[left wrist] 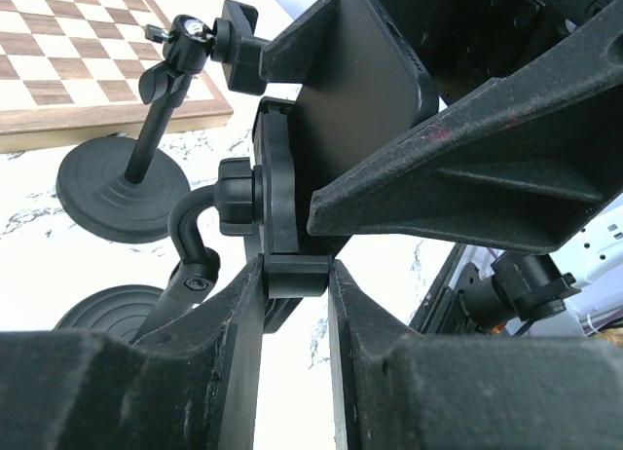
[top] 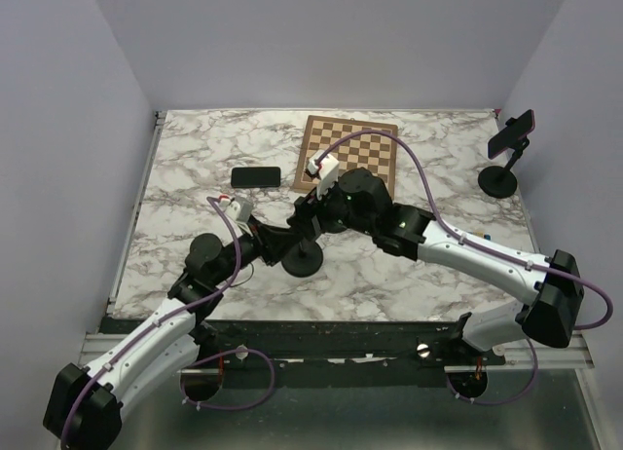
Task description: Remove the phone from the phone stand
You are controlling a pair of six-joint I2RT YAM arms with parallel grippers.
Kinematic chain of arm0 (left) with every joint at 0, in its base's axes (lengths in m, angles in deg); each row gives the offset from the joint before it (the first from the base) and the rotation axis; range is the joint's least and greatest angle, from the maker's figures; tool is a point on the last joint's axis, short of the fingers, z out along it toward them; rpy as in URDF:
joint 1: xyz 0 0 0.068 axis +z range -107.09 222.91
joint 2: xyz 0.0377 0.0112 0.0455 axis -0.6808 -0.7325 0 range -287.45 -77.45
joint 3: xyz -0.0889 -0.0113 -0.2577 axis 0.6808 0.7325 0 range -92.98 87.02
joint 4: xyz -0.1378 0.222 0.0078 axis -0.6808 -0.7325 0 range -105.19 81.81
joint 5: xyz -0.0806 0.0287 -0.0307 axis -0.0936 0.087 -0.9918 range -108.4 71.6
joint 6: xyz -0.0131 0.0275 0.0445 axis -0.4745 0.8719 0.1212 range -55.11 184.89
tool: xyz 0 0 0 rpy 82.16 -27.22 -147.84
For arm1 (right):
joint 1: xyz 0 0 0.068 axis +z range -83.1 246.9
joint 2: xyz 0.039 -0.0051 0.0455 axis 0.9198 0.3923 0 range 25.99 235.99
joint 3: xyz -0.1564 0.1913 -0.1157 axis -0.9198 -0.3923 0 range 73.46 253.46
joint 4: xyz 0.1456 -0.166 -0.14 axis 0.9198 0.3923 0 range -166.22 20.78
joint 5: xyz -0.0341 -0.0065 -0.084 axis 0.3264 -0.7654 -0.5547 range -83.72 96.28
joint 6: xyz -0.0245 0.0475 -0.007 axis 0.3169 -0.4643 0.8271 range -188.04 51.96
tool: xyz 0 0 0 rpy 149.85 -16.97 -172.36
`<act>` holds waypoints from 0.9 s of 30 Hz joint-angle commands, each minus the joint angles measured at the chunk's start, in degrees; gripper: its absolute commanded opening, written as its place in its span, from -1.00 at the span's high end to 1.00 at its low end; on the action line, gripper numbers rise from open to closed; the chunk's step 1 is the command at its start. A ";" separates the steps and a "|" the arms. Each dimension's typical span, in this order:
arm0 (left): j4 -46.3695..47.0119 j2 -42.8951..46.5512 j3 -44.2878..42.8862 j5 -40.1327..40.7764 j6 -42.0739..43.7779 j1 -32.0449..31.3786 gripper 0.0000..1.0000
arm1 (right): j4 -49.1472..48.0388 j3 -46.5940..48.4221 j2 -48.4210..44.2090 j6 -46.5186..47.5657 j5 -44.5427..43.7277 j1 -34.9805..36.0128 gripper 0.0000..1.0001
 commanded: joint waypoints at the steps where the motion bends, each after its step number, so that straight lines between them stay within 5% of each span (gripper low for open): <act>1: -0.94 -2.85 1.78 -2.04 -1.80 0.70 1.00 | 3.07 0.33 1.37 7.37 2.69 -3.54 0.99; 17: 0.57 -7.15 0.10 -6.29 -1.72 0.71 1.00 | 8.18 4.33 2.58 11.88 22.27 -3.54 0.99; 27: -3.42 -7.80 -2.35 -3.99 -0.01 0.70 1.00 | 5.00 5.17 1.17 1.30 30.01 -3.54 0.99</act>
